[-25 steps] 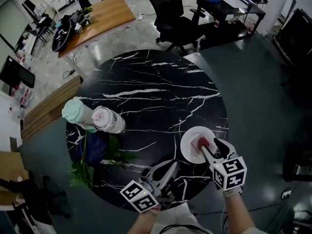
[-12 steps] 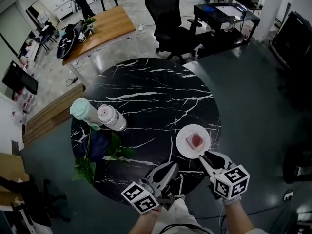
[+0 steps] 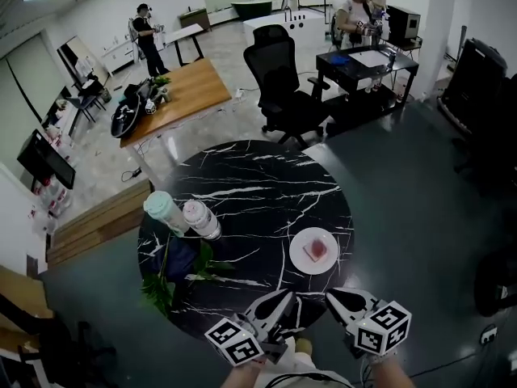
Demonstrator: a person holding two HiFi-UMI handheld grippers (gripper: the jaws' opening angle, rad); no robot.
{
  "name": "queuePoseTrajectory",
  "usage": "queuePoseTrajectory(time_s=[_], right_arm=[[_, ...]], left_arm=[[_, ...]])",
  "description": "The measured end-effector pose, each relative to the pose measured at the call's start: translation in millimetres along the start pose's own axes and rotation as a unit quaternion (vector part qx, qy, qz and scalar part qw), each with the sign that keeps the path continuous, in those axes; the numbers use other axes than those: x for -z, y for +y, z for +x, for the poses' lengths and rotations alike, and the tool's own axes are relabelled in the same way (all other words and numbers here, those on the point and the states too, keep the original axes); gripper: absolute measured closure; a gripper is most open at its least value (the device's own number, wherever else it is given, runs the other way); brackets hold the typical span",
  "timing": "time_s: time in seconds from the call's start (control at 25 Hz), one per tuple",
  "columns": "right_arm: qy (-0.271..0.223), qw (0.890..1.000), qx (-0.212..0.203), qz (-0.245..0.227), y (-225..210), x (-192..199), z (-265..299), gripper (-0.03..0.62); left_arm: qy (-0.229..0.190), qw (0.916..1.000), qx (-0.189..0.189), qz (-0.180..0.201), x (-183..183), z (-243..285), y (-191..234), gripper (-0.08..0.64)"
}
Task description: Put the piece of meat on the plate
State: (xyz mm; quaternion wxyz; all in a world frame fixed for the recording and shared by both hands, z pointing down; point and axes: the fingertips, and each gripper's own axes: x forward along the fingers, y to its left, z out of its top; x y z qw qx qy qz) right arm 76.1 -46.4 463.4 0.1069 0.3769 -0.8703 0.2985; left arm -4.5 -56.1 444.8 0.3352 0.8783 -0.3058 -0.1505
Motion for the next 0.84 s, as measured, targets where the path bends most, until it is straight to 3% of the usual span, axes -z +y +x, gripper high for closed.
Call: queuePoseTrajectory(time_s=[0.36, 0.84], right_arm=[[-0.035, 0.999, -0.011, -0.03, 30.5, -18.9, -31.5, 0.579], [-0.048, 0.998, -0.022, -0.023, 34.7, -24.5, -40.9, 0.58]], left_arm=[[-0.009, 0.9995, 0.015, 0.027, -25.0, -0.6, -33.9, 0.551], [-0.012, 0.9992, 0.012, 0.035, -27.8, -8.0, -38.7, 0.551]])
